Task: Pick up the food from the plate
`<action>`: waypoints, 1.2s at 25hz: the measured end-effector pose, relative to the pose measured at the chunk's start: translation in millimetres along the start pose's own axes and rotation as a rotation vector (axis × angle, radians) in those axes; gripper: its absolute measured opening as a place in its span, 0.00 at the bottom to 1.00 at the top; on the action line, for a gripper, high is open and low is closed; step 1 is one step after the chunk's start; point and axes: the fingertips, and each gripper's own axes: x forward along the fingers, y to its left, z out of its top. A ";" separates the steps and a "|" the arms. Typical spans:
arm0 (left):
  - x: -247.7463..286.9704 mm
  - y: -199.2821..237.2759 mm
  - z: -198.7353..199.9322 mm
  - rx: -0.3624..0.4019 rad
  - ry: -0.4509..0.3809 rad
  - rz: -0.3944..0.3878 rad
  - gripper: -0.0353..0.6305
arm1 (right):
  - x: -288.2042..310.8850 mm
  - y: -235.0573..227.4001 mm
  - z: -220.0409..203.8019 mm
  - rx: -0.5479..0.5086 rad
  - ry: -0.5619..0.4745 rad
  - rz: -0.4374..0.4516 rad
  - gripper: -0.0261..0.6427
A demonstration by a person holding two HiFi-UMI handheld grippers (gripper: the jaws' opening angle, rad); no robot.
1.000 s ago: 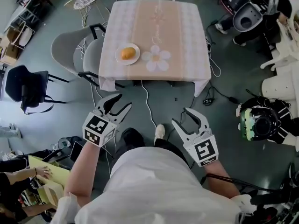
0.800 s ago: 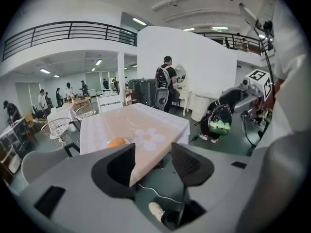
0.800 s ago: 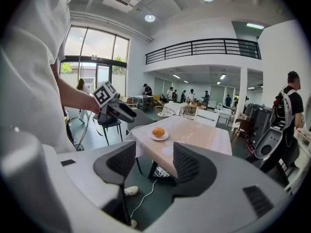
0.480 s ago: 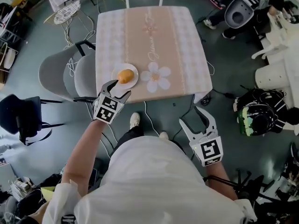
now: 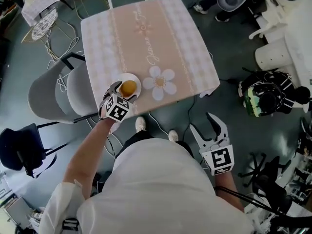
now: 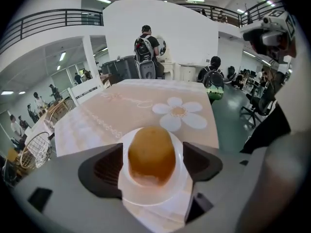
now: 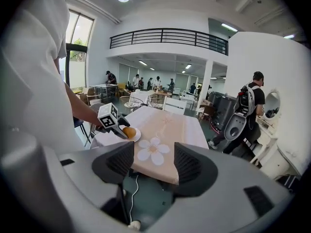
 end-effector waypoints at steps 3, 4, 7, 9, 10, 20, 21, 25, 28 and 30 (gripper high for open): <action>12.3 1.2 -4.6 0.002 0.020 -0.022 0.62 | -5.5 0.2 -1.9 0.023 0.031 -0.042 0.43; 15.4 2.7 -6.3 0.007 0.028 -0.023 0.62 | -6.4 0.2 -3.0 0.031 0.038 -0.052 0.43; 20.5 5.3 -10.8 0.016 0.041 -0.021 0.62 | -7.5 0.7 -7.0 0.045 0.050 -0.065 0.43; 20.8 5.5 -11.0 0.002 0.038 -0.027 0.61 | -8.4 1.0 -8.6 0.046 0.051 -0.068 0.43; 20.7 5.4 -10.5 -0.006 0.036 -0.029 0.61 | -9.1 1.0 -9.7 0.045 0.050 -0.069 0.43; -4.4 5.2 11.5 -0.069 -0.003 0.007 0.60 | -21.3 -10.8 -20.2 0.037 0.021 -0.030 0.43; -9.6 5.3 14.7 -0.083 -0.011 0.015 0.60 | -22.5 -12.2 -21.7 0.031 0.016 -0.021 0.43; -33.2 1.2 29.4 -0.120 -0.048 0.058 0.60 | -28.8 -19.3 -29.3 0.017 -0.005 0.013 0.43; -52.5 -12.4 40.2 -0.135 -0.063 0.078 0.60 | -35.8 -24.7 -35.2 0.003 -0.027 0.040 0.43; -64.1 -22.9 48.1 -0.158 -0.086 0.089 0.60 | -40.4 -27.7 -38.6 -0.006 -0.043 0.064 0.43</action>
